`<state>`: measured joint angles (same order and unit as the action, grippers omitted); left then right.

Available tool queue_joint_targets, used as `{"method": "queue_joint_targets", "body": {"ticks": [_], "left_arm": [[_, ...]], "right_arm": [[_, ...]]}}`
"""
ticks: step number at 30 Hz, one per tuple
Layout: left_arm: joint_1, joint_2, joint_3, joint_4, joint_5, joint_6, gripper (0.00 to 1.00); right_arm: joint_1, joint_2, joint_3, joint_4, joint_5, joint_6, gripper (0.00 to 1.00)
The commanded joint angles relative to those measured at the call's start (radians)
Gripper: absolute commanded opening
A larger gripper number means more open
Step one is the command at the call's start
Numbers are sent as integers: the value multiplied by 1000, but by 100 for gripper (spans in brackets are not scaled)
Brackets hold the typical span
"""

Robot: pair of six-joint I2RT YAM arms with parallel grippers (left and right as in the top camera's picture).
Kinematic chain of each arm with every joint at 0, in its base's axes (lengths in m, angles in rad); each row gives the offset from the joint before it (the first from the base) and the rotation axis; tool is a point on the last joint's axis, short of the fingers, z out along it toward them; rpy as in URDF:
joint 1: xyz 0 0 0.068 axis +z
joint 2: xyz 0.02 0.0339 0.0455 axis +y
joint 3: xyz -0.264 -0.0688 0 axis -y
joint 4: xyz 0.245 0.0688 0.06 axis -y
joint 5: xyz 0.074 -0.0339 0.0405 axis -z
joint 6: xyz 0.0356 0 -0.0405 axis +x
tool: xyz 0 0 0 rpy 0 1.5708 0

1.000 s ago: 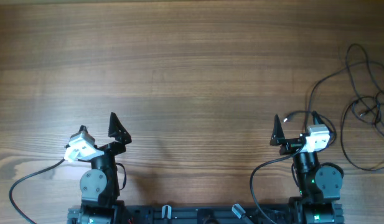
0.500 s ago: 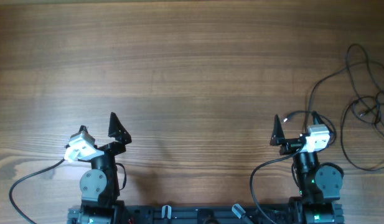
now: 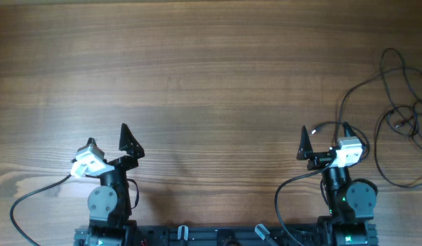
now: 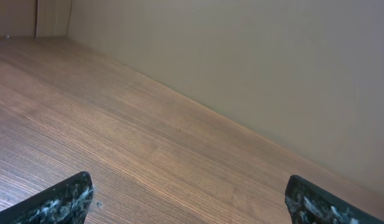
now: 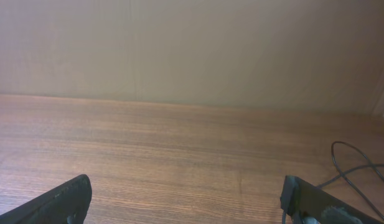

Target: Untangle cables

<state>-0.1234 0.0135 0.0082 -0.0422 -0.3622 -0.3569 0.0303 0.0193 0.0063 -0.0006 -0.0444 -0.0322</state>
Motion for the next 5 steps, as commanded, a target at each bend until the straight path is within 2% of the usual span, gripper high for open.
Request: {"method": "queue_joint_targets", "body": {"ticks": [1,5], "left_arm": [[-5,-9,-3,-4,-6,12,100],[-5,-9,-3,-4,-6,12,100]], "right_arm": [[1,-16,-1,2,-1,-18,100],[1,-16,-1,3,-1,-18,100]]}}
